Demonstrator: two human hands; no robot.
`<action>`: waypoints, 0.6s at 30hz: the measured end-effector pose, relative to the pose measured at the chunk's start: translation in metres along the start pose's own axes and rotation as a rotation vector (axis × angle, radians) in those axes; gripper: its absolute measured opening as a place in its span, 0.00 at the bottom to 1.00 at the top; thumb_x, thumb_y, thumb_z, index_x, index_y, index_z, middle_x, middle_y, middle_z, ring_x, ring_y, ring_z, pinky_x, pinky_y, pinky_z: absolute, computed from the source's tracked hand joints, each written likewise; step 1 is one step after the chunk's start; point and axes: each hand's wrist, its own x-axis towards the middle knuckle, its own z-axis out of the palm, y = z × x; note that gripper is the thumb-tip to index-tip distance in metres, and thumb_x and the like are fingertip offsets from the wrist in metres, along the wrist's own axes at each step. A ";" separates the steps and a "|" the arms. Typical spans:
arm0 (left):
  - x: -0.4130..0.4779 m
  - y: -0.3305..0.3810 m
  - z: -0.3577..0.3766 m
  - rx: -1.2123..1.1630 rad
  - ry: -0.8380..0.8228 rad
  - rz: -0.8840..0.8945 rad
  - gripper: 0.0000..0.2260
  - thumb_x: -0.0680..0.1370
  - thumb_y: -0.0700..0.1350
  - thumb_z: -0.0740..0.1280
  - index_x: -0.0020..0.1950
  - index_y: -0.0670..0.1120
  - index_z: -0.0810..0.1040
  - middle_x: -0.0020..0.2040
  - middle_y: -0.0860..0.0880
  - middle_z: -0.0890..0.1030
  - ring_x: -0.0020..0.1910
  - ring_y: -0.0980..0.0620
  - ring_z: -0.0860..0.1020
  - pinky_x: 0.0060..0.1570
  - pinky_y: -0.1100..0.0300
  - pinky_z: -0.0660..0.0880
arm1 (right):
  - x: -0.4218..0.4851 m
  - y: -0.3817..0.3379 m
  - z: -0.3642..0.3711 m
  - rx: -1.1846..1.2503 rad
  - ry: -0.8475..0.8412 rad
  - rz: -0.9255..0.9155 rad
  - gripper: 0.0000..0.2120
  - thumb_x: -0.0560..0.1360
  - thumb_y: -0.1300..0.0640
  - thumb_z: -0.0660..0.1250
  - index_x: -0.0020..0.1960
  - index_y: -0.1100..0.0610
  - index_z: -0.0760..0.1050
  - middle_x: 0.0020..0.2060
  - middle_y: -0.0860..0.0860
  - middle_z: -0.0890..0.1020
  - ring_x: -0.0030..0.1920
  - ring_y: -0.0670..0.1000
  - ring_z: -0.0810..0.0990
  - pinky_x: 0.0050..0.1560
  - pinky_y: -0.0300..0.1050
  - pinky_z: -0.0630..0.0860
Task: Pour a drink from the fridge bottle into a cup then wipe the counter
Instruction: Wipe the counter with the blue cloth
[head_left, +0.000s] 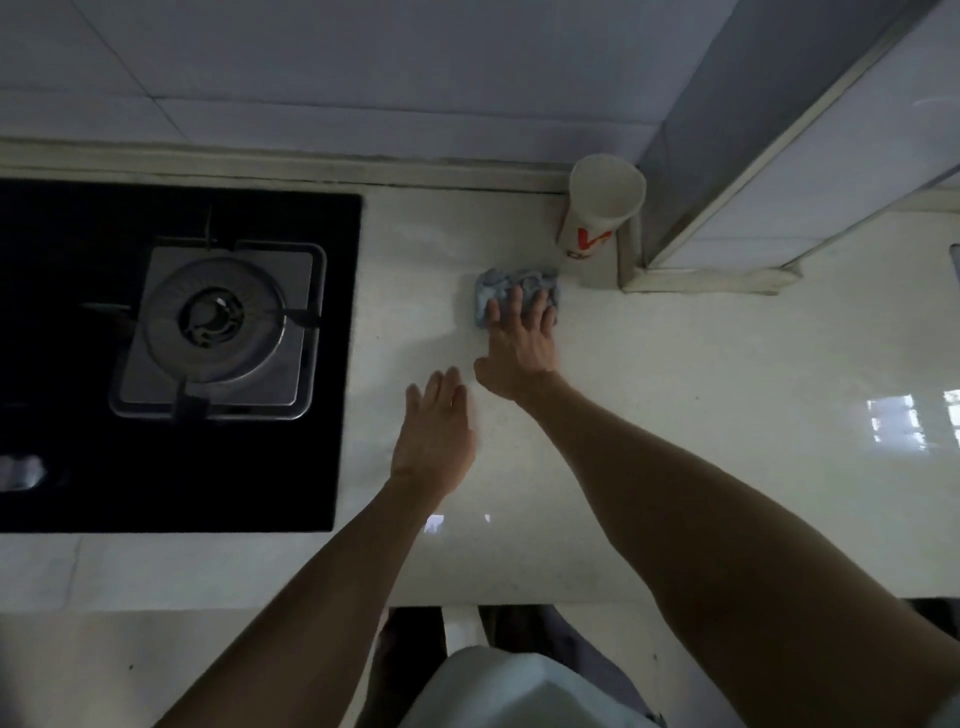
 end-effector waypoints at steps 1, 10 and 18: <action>0.002 -0.007 -0.001 0.032 -0.014 0.021 0.26 0.79 0.46 0.58 0.75 0.36 0.63 0.77 0.37 0.62 0.75 0.40 0.62 0.72 0.41 0.62 | 0.004 -0.002 -0.002 -0.008 0.002 0.016 0.43 0.72 0.47 0.64 0.79 0.54 0.43 0.77 0.60 0.40 0.74 0.69 0.35 0.75 0.66 0.41; 0.030 -0.028 -0.007 -0.006 -0.028 0.084 0.25 0.83 0.49 0.52 0.78 0.39 0.57 0.80 0.40 0.54 0.79 0.41 0.54 0.76 0.41 0.56 | 0.056 -0.007 -0.020 -0.030 0.066 0.035 0.44 0.72 0.46 0.65 0.79 0.55 0.43 0.78 0.61 0.42 0.75 0.69 0.36 0.74 0.67 0.41; 0.042 -0.031 -0.010 -0.014 -0.126 0.110 0.29 0.83 0.54 0.50 0.79 0.39 0.54 0.80 0.39 0.51 0.79 0.39 0.52 0.75 0.39 0.56 | 0.094 0.000 -0.038 -0.032 0.085 0.059 0.48 0.72 0.44 0.65 0.79 0.56 0.37 0.77 0.63 0.38 0.74 0.69 0.33 0.74 0.65 0.37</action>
